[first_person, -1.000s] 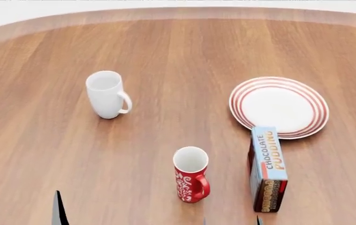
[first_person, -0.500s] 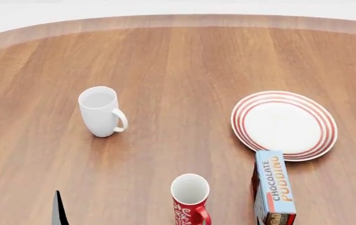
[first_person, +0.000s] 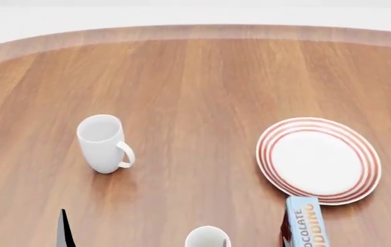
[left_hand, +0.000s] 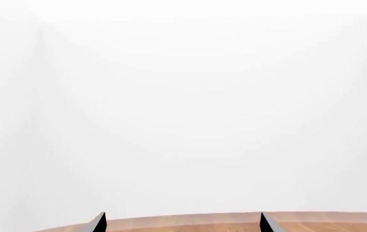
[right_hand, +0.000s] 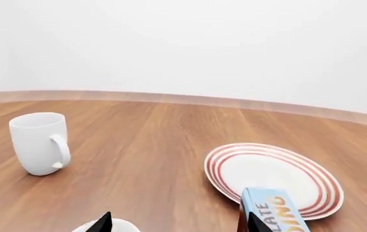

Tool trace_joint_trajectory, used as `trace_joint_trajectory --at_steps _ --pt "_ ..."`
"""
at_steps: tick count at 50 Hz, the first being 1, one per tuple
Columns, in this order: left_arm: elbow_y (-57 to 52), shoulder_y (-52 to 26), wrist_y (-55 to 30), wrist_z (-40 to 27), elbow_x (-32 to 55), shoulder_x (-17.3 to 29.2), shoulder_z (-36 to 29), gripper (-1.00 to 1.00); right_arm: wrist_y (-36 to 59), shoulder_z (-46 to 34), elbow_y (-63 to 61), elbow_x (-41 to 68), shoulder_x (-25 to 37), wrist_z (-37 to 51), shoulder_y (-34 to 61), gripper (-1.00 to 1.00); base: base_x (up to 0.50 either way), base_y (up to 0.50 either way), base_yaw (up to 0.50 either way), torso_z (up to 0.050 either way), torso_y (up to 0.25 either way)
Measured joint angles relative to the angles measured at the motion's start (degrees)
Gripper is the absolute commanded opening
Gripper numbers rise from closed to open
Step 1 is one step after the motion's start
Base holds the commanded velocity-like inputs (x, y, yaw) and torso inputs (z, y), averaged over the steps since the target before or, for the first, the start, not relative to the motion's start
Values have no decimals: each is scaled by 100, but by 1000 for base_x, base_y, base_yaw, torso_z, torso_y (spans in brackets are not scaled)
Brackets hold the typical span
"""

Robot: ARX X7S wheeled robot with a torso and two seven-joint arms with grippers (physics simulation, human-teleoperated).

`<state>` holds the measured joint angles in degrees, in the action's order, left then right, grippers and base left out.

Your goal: Pick up the red mug and put it on the plate

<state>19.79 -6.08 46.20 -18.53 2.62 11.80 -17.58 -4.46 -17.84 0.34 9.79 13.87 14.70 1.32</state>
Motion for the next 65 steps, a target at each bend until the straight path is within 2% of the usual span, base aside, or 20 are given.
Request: trace_joint_trajectory --at_steps 55,65 --pt "31 -35 61 -105 33 71 -123 100 -36 -124 8 96 92 100 29 100 228 0 0 0 0" --pt "30 -41 58 -122 47 84 -145 100 -39 -146 15 138 109 91 39 100 34 0 0 0 0"
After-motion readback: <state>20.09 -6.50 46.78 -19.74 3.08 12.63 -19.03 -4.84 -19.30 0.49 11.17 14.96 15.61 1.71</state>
